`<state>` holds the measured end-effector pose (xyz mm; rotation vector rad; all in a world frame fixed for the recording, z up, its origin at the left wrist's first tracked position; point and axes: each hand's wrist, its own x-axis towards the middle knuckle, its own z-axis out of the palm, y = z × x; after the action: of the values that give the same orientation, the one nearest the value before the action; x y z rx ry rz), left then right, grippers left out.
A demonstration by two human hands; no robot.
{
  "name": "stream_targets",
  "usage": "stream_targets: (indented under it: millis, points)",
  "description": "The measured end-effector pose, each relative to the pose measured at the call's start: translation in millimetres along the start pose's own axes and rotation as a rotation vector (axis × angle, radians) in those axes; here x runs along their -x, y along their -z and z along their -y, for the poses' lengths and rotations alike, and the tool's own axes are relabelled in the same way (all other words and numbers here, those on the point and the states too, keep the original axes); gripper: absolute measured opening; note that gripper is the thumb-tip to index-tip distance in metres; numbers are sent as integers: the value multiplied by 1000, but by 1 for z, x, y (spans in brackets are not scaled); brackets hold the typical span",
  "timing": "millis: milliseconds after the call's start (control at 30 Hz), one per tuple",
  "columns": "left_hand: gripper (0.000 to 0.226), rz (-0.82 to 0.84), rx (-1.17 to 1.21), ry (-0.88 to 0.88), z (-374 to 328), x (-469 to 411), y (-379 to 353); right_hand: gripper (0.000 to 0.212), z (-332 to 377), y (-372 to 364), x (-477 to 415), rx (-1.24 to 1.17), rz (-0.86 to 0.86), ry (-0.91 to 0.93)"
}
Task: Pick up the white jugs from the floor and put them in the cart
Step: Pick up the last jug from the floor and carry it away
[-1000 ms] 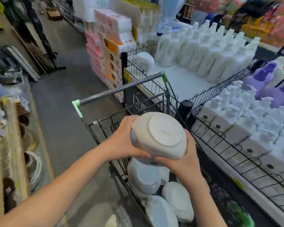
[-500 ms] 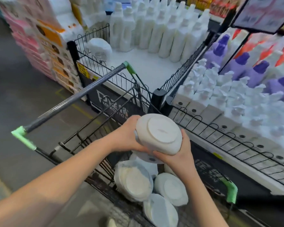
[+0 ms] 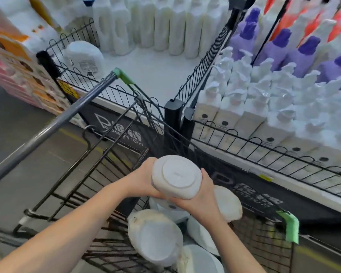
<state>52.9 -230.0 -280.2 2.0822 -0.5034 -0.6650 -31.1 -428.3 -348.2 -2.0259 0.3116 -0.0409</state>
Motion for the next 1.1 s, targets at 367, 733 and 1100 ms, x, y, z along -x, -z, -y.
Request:
stream_targets:
  millis: [367,733,1100]
  points:
    - [72,78,-16,84,84,-32,-33,135,-65,-44,-11,57,74,-157]
    - [103,228,-145,229,112,-31,-31,133,-69,-39,5,76,225,-220]
    - [116,269,-97,360,135,-18,-11,101,-64,-36,4,35,223,-293]
